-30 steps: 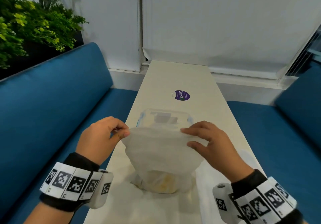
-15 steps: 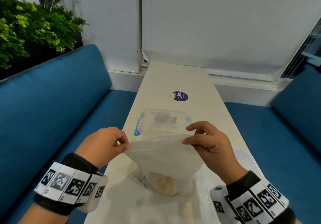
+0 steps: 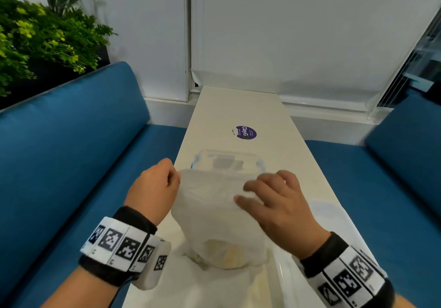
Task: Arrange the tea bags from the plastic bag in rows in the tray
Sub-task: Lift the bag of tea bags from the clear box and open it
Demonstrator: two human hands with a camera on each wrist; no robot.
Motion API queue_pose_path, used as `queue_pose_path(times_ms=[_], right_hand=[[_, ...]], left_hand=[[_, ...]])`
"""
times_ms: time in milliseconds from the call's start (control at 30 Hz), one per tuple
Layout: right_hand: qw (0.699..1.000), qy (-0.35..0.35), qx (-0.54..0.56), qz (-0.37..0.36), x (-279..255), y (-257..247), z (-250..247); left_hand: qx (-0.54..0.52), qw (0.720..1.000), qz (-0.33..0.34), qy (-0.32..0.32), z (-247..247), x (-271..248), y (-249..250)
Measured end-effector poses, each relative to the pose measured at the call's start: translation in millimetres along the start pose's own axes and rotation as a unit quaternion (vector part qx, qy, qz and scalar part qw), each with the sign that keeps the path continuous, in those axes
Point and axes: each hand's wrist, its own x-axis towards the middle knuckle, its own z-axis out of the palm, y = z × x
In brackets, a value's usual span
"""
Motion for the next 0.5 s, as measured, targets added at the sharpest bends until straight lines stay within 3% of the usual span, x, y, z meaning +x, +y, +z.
queue_pose_path(times_ms=[100, 133, 200, 233, 267, 333, 400, 433, 500], right_hand=[[0.99, -0.113, 0.063, -0.054, -5.3, -28.8, -3.8], [0.979, -0.18, 0.09, -0.03, -4.4, -37.8, -2.5], [0.943, -0.286, 0.136, 0.101, 4.3, -52.4, 1.0], [0.918, -0.323, 0.148, 0.176, 8.2, -54.5, 2.5], [0.902, -0.311, 0.172, 0.244, 6.6, -54.1, 8.4], [0.874, -0.304, 0.172, 0.338, 2.5, -50.6, 21.3], [0.856, -0.346, 0.114, 0.368, 0.3, -46.1, 35.5], [0.859, -0.352, 0.082, 0.362, 0.4, -44.1, 43.1], [0.867, -0.311, 0.044, 0.386, -3.4, -37.5, 55.5]], left_hand=[[0.092, 0.995, -0.046, -0.018, 5.3, 9.0, -7.0], [0.083, 0.994, -0.067, -0.039, 7.8, 11.2, -10.5], [-0.082, 0.983, -0.141, -0.082, 13.1, 13.4, -19.1], [-0.212, 0.954, -0.188, -0.1, 16.0, 13.0, -23.3], [-0.331, 0.906, -0.235, -0.122, 18.4, 11.1, -25.9], [-0.517, 0.786, -0.296, -0.168, 22.2, 6.1, -30.2], [-0.634, 0.672, -0.33, -0.194, 25.2, 2.9, -34.2], [-0.661, 0.634, -0.343, -0.207, 26.9, 2.5, -36.2], [-0.666, 0.619, -0.351, -0.223, 30.1, 0.0, -38.2]])
